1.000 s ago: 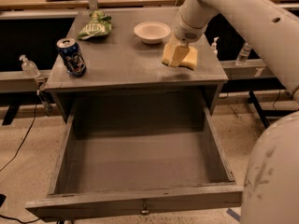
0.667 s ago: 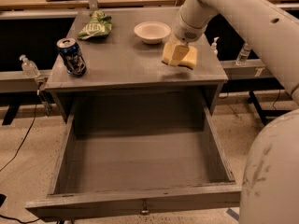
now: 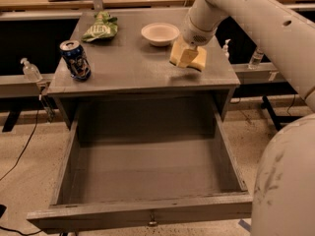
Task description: Pick sponge from top drawer and place on counter
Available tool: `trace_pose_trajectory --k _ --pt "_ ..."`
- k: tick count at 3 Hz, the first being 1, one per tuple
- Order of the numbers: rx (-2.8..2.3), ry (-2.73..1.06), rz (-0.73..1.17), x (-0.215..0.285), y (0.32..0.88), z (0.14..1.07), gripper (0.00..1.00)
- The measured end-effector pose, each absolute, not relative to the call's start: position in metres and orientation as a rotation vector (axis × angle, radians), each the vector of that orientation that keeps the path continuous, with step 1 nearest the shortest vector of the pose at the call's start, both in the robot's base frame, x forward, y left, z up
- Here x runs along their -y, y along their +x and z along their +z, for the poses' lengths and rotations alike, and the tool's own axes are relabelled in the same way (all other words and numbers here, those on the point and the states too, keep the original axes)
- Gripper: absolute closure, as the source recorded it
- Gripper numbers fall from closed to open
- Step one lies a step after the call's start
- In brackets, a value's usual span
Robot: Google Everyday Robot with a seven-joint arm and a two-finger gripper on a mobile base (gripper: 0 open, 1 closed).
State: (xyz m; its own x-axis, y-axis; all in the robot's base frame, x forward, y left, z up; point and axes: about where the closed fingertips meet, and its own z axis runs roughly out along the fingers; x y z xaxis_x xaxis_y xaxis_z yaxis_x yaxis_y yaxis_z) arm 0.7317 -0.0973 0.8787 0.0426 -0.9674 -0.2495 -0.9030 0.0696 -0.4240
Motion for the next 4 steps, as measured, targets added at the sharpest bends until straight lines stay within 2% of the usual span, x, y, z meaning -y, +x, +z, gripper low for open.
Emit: trace_pose_trajectory --k 1,2,3,4 --pt "-1.881 -1.856 -0.176 0.096 0.732 0.876 0.0" --pt "-1.854 -1.839 -0.143 0.104 0.732 0.879 0.0" --pt "-1.839 -1.758 -0.058 0.13 0.73 0.888 0.0" --pt "-1.852 -1.686 -0.061 0.156 0.726 0.902 0.0"
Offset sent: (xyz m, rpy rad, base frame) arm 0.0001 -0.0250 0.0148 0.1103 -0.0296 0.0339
